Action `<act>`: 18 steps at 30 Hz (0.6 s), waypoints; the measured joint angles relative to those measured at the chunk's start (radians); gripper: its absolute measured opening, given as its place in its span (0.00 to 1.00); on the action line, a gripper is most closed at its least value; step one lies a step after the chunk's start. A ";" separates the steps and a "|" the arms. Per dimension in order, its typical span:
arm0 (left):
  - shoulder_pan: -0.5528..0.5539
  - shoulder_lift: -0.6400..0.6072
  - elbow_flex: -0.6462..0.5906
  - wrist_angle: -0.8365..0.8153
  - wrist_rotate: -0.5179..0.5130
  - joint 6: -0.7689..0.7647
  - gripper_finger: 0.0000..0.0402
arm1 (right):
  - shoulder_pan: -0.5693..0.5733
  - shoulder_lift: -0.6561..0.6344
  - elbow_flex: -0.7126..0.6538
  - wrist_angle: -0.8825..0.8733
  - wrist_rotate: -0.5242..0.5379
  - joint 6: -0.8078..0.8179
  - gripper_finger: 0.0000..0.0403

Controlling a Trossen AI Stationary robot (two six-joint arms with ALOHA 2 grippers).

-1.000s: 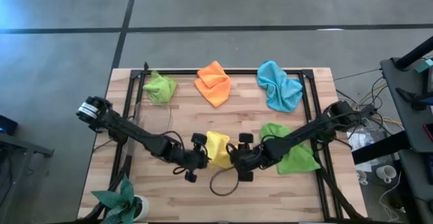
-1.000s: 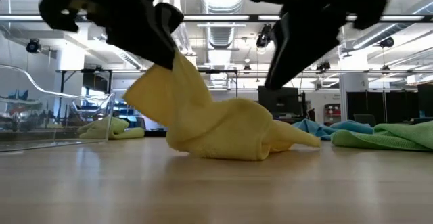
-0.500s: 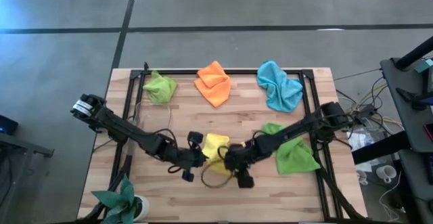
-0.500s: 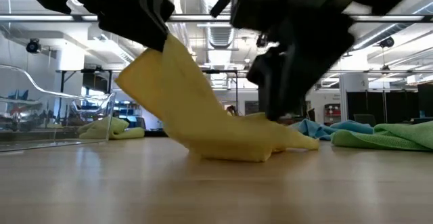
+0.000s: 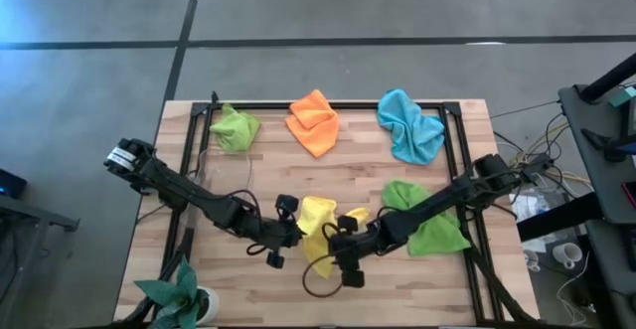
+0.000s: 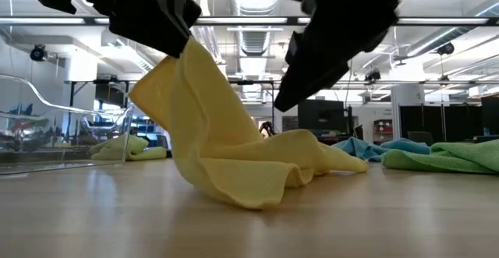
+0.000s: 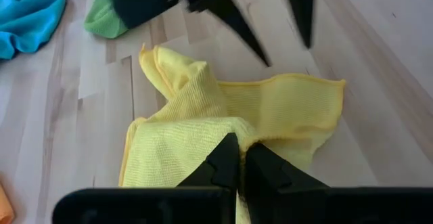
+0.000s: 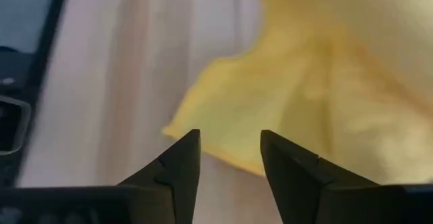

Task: Fold microfiber towels
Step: Fold the yellow microfiber towel on the table

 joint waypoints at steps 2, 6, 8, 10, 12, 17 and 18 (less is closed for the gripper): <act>0.000 0.000 0.000 0.000 0.000 0.000 0.00 | 0.022 0.005 0.000 0.006 0.010 -0.035 0.42; 0.000 0.000 0.000 0.000 -0.002 0.001 0.00 | 0.071 0.081 0.060 0.028 0.051 -0.094 0.48; 0.000 0.000 0.000 0.000 -0.004 0.003 0.00 | 0.093 0.148 0.133 0.002 0.071 -0.138 0.49; 0.002 0.000 0.000 0.002 -0.005 0.003 0.00 | 0.108 0.224 0.222 -0.078 0.098 -0.176 0.49; 0.002 -0.001 0.000 0.000 -0.005 0.003 0.00 | 0.116 0.297 0.315 -0.185 0.111 -0.204 0.48; 0.001 -0.002 0.000 0.000 0.000 0.005 0.00 | 0.131 0.430 0.536 -0.404 0.216 -0.258 0.48; 0.001 -0.002 0.000 0.000 0.001 0.005 0.00 | 0.135 0.447 0.572 -0.439 0.251 -0.263 0.48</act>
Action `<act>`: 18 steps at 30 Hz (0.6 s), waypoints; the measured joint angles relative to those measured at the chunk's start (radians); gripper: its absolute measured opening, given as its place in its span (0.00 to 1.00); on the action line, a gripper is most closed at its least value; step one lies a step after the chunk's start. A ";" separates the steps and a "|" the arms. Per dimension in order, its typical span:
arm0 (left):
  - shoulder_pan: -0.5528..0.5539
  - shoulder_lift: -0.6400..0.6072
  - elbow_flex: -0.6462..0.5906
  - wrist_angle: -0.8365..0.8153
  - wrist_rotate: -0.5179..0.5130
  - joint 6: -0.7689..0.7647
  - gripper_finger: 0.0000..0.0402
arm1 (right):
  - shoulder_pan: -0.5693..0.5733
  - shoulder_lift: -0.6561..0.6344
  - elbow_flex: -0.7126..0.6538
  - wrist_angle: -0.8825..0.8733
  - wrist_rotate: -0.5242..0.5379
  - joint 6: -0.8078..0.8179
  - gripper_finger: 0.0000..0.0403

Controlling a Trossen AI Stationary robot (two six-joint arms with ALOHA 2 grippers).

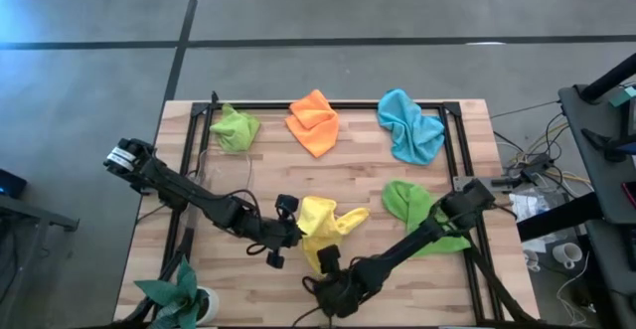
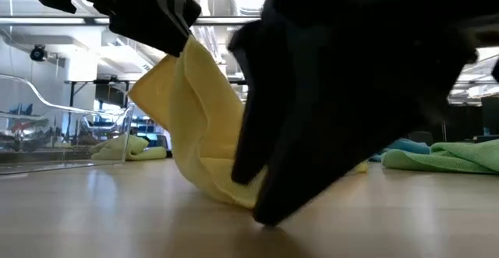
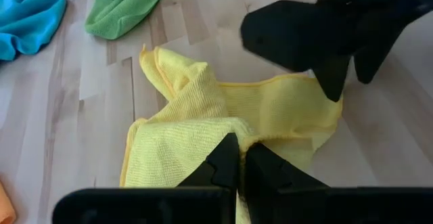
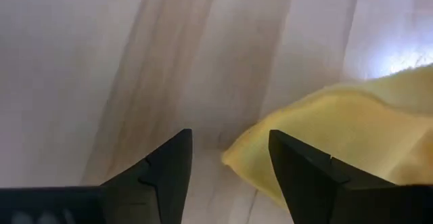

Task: Fold microfiber towels
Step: Fold the yellow microfiber towel on the table

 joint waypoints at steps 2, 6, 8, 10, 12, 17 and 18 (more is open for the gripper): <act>0.000 0.000 0.000 -0.001 0.001 -0.001 0.00 | 0.001 0.030 0.061 -0.068 0.020 0.001 0.48; 0.000 0.000 0.000 -0.001 0.003 0.000 0.00 | -0.003 0.065 0.135 -0.164 0.014 0.010 0.48; 0.000 -0.002 0.000 -0.003 0.004 0.002 0.00 | -0.007 0.074 0.143 -0.174 -0.001 0.018 0.46; 0.000 -0.006 0.001 -0.021 0.008 0.002 0.00 | -0.011 0.075 0.144 -0.179 -0.017 0.029 0.42; 0.000 -0.011 0.012 -0.080 0.013 -0.001 0.00 | -0.015 0.074 0.131 -0.177 -0.029 0.051 0.35; 0.000 -0.035 0.024 -0.129 0.017 -0.008 0.00 | -0.029 0.072 0.125 -0.184 -0.074 0.083 0.13; 0.000 -0.040 0.024 -0.125 0.026 -0.008 0.00 | -0.031 0.073 0.125 -0.184 -0.082 0.089 0.08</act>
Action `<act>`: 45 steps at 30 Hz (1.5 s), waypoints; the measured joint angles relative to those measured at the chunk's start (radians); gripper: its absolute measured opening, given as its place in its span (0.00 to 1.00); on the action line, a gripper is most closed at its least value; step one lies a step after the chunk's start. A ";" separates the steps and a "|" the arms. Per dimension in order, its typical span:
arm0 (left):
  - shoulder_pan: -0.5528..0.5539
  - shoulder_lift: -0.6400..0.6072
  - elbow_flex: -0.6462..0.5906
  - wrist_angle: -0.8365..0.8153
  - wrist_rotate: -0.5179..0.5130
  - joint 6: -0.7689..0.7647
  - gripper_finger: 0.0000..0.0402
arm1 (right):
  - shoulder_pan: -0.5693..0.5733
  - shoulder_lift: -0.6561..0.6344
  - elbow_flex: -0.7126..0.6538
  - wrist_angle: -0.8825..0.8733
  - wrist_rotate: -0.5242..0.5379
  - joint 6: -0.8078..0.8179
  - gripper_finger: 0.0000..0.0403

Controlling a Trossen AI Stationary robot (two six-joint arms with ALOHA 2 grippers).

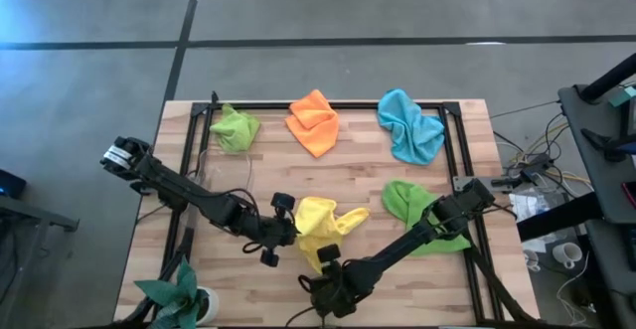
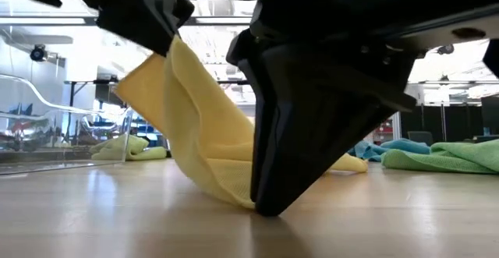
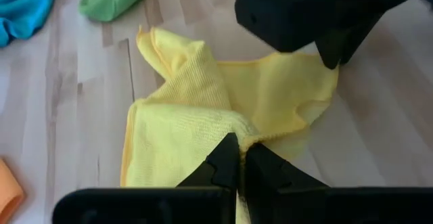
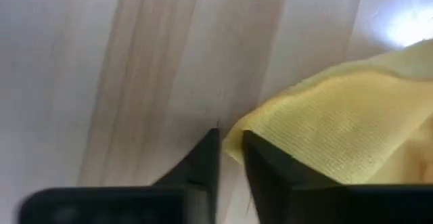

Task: Fold microfiber towels
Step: Fold the yellow microfiber towel on the table

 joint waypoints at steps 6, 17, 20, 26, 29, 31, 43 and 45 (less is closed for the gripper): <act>-0.009 -0.036 0.000 -0.013 0.040 -0.001 0.00 | -0.004 -0.002 0.034 -0.032 0.008 0.008 0.02; -0.055 -0.153 0.047 -0.042 0.057 0.000 0.00 | 0.030 -0.136 0.163 -0.295 0.142 0.029 0.02; -0.061 -0.160 0.085 -0.082 0.057 0.000 0.00 | 0.043 -0.190 0.187 -0.322 0.186 0.033 0.02; -0.075 -0.160 0.216 -0.190 0.059 0.003 0.00 | 0.078 -0.301 0.220 -0.369 0.218 0.069 0.02; -0.075 -0.160 0.306 -0.263 0.069 0.000 0.00 | 0.090 -0.375 0.243 -0.385 0.236 0.054 0.02; -0.075 -0.160 0.374 -0.315 0.071 0.000 0.00 | 0.091 -0.438 0.259 -0.399 0.254 0.053 0.02; 0.035 -0.148 0.474 -0.459 0.063 0.028 0.00 | -0.015 -0.637 0.179 -0.574 0.309 0.122 0.02; 0.084 -0.138 0.410 -0.450 0.063 0.027 0.00 | -0.050 -0.631 0.108 -0.624 0.306 0.144 0.02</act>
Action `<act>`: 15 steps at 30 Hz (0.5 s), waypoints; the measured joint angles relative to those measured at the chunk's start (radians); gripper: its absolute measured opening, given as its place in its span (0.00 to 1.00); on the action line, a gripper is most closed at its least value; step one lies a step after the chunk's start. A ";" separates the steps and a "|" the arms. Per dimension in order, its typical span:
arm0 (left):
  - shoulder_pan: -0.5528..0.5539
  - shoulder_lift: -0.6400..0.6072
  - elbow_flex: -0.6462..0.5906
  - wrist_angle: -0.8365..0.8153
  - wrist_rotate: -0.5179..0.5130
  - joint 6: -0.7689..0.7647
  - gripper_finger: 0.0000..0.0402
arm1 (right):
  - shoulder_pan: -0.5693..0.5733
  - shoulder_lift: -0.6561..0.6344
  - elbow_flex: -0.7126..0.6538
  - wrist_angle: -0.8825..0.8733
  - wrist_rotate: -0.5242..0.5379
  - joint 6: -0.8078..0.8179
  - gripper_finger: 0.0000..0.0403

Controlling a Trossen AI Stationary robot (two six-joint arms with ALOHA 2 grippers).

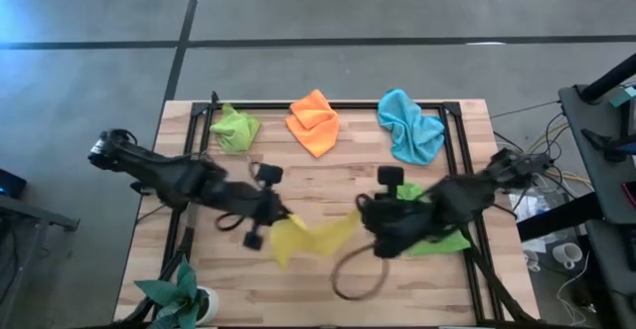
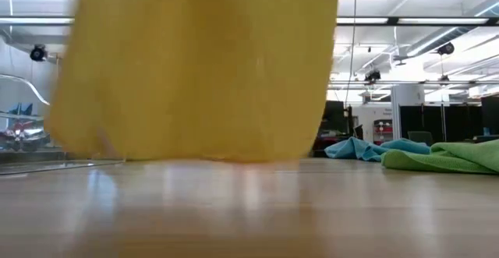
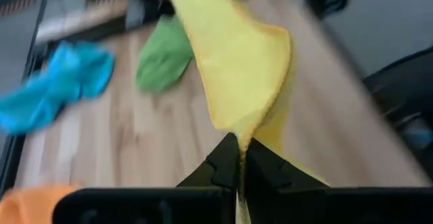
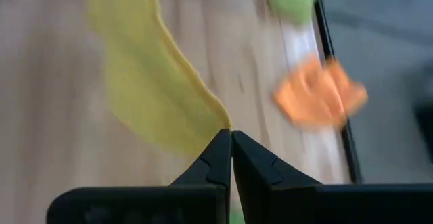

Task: Fold microfiber towels
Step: Fold the yellow microfiber towel on the table

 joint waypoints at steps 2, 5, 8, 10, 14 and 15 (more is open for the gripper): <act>0.049 0.010 -0.065 0.014 -0.002 0.001 0.00 | -0.037 -0.002 -0.086 -0.005 0.000 0.000 0.02; 0.122 0.024 -0.135 0.027 -0.002 0.010 0.00 | -0.099 -0.015 -0.223 0.004 0.000 -0.004 0.02; 0.205 0.038 -0.181 0.032 -0.001 0.047 0.00 | -0.172 -0.022 -0.347 0.013 0.035 -0.008 0.02; 0.266 0.042 -0.200 0.052 -0.002 0.077 0.00 | -0.225 -0.030 -0.405 0.017 0.095 -0.022 0.02; 0.372 0.060 -0.208 0.076 -0.004 0.136 0.00 | -0.318 -0.036 -0.464 0.045 0.192 -0.068 0.02; 0.388 0.065 -0.199 0.067 -0.005 0.144 0.00 | -0.331 -0.036 -0.466 0.059 0.202 -0.088 0.02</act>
